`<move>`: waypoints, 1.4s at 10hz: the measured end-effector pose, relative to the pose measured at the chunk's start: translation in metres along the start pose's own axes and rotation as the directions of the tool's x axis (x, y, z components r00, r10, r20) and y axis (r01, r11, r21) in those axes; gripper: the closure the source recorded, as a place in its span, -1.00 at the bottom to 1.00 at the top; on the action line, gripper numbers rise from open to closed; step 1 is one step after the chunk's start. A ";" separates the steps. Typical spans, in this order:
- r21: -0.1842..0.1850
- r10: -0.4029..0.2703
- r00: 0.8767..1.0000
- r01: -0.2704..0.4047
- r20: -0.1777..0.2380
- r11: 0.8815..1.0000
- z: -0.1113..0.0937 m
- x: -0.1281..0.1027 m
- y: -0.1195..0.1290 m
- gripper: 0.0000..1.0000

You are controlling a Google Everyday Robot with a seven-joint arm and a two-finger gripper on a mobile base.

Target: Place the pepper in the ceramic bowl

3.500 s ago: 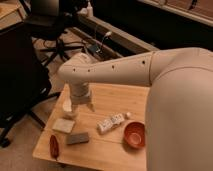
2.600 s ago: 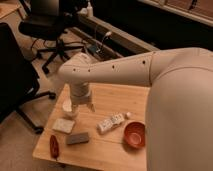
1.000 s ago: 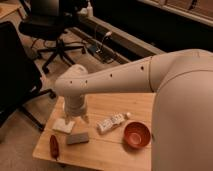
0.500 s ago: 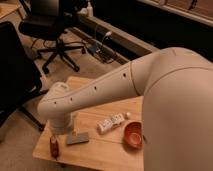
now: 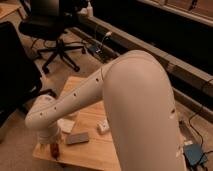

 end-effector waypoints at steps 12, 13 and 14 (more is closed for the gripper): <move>0.015 -0.046 0.998 0.045 0.041 0.999 0.065 -0.034 0.005 -0.30; 0.015 -0.041 0.998 0.041 0.041 0.999 0.067 -0.036 0.005 -0.29; 0.017 -0.035 0.999 0.034 0.041 0.999 0.068 -0.037 0.003 -0.17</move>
